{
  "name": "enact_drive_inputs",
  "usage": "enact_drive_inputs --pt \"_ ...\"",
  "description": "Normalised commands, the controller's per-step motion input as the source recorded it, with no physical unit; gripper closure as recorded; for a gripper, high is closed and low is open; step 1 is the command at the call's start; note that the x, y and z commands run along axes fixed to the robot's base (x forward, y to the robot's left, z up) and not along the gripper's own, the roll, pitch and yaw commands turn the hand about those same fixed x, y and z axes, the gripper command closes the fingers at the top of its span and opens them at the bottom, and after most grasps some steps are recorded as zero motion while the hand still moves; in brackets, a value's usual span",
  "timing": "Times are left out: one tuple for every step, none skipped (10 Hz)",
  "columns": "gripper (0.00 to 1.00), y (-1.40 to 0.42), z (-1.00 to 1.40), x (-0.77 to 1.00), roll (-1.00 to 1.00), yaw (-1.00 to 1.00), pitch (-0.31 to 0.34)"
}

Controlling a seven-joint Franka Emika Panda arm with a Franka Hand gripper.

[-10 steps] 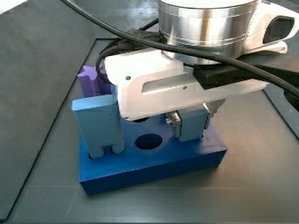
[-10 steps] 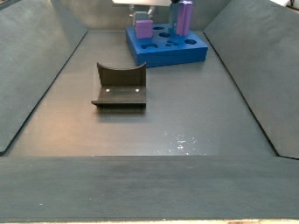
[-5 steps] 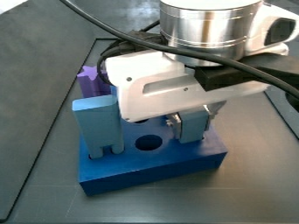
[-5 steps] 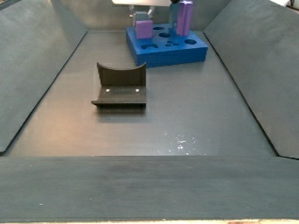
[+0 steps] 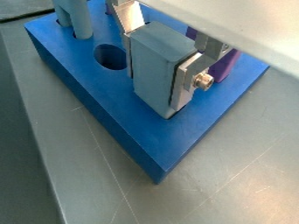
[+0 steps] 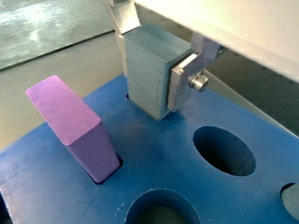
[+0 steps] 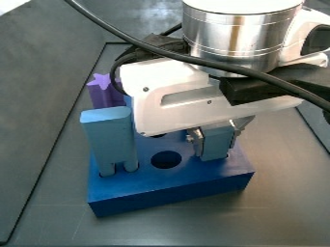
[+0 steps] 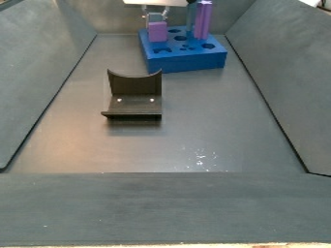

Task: Pick up the rectangle object. Move up. Place the rectangle object on the fixture. Regrasp the rectangle object. Move to above the board. Insert the rectangle object.
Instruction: Insert the rectangle object.

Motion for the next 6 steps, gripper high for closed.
enact_drive_inputs --pt "1.0 -0.22 -0.36 0.43 0.19 -0.15 0.777" --pt "1.0 -0.25 -0.31 0.35 0.08 -0.17 0.86" --pt "1.0 -0.26 -0.26 0.3 0.03 -0.19 0.911" --pt "1.0 -0.07 -0.32 0.33 0.01 -0.21 0.511" --pt "1.0 0.0 -0.06 0.0 0.0 0.0 0.0" --pt "1.0 0.0 -0.61 0.0 -0.21 -0.08 0.111"
